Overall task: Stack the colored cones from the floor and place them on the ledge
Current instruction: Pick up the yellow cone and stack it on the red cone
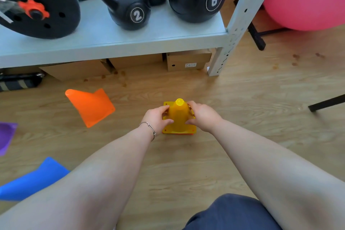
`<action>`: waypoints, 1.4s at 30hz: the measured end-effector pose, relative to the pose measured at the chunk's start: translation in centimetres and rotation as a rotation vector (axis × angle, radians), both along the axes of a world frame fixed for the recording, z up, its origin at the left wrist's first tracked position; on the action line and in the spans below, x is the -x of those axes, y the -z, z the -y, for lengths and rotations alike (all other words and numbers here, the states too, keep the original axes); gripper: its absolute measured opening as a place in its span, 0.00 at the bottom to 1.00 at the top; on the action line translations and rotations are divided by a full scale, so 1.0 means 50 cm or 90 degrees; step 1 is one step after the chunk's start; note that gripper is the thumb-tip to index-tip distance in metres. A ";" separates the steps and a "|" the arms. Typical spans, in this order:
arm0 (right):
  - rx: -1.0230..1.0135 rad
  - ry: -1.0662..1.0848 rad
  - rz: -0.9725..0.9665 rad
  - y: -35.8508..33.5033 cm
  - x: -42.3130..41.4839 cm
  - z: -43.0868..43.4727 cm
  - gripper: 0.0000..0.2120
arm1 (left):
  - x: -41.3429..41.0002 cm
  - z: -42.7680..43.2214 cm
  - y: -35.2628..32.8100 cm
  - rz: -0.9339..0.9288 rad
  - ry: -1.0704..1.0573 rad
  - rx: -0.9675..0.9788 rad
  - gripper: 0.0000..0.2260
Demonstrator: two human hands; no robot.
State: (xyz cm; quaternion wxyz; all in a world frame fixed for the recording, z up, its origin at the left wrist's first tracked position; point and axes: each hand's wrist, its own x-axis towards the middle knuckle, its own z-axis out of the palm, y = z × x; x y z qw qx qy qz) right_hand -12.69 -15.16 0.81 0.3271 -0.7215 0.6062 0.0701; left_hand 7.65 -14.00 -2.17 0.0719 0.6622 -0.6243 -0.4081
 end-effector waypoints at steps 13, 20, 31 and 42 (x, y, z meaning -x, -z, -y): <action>0.000 0.029 0.004 0.031 -0.003 -0.008 0.32 | -0.004 0.008 0.015 0.027 0.040 -0.012 0.29; 0.001 0.022 0.009 0.032 0.000 -0.012 0.32 | -0.002 -0.006 0.015 0.013 0.004 -0.004 0.28; 0.116 -0.138 -0.101 -0.029 -0.004 -0.007 0.32 | 0.022 -0.001 -0.043 0.236 0.148 0.006 0.24; 0.310 -0.028 -0.156 -0.200 -0.036 0.015 0.35 | -0.011 0.003 -0.241 0.401 0.088 0.191 0.34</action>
